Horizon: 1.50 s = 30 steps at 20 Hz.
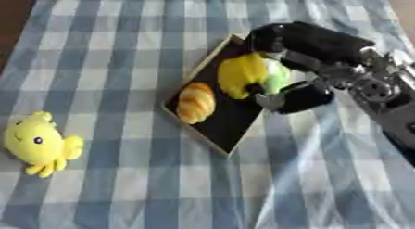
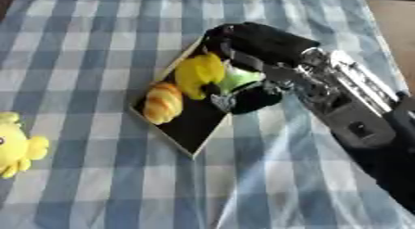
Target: Pick up objects on the table and place them in the box.
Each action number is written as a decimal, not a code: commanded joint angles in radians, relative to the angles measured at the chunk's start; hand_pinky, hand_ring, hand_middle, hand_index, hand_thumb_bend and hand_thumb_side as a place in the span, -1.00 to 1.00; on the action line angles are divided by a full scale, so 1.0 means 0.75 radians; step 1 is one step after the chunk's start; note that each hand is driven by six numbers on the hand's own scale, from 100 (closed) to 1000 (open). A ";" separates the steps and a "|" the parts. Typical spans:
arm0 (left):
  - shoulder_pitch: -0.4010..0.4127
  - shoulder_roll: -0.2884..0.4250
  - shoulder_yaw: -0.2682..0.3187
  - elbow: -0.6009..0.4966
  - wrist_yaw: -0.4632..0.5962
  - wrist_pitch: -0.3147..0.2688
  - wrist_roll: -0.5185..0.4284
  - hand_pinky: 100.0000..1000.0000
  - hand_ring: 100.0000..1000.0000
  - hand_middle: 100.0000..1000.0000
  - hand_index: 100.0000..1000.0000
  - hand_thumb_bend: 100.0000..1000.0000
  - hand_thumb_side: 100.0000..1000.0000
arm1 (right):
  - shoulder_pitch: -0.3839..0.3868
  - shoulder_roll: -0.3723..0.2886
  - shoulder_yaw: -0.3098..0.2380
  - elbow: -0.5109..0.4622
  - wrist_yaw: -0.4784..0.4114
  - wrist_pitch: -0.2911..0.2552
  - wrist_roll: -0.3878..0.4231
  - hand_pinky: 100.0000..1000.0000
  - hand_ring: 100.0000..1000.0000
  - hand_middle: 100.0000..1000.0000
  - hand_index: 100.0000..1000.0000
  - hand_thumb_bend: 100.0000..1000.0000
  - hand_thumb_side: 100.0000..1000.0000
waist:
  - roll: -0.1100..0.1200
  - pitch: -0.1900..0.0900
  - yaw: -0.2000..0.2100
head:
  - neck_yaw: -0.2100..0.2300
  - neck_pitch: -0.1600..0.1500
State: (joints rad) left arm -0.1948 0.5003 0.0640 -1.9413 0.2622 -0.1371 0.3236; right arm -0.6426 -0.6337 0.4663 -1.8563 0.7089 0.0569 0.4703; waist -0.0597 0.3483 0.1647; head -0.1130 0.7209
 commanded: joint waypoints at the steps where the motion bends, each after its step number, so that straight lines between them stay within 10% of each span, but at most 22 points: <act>1: -0.007 0.016 0.004 -0.011 0.007 -0.001 -0.006 0.36 0.66 0.32 0.58 -0.72 0.43 | -0.026 0.024 0.029 0.075 0.071 -0.024 -0.021 0.79 0.75 0.47 0.60 -0.96 -0.54 | 0.002 -0.039 0.003 | -0.006 -0.007; 6: -0.012 0.016 0.001 -0.009 0.010 -0.001 -0.010 0.36 0.66 0.32 0.58 -0.72 0.43 | -0.025 0.058 0.086 0.172 0.136 -0.078 -0.017 0.80 0.84 0.58 0.72 -0.94 -0.38 | 0.004 -0.038 0.007 | -0.009 -0.010; 14: -0.015 0.015 0.001 -0.006 0.011 -0.002 -0.011 0.36 0.66 0.32 0.58 -0.72 0.42 | -0.018 0.058 0.078 0.149 0.157 -0.117 -0.014 1.00 1.00 1.00 1.00 -1.00 0.78 | 0.005 -0.037 0.004 | -0.006 -0.018; 26: -0.014 0.014 0.004 -0.004 0.011 -0.008 -0.008 0.36 0.66 0.32 0.58 -0.71 0.42 | 0.002 0.035 0.014 -0.007 0.022 -0.058 0.051 1.00 1.00 1.00 1.00 -1.00 0.44 | 0.006 -0.035 -0.003 | 0.004 -0.024; 30: -0.014 0.016 0.004 -0.004 0.011 -0.007 -0.009 0.36 0.66 0.32 0.58 -0.71 0.42 | 0.015 0.018 -0.023 -0.080 -0.022 -0.046 0.075 1.00 1.00 1.00 1.00 -1.00 0.00 | 0.004 -0.037 -0.007 | 0.011 -0.025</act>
State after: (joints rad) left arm -0.1962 0.4929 0.0629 -1.9350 0.2678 -0.1392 0.3187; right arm -0.6226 -0.5942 0.4699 -1.8804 0.7080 0.0201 0.5220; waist -0.0597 0.3483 0.1603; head -0.1077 0.7114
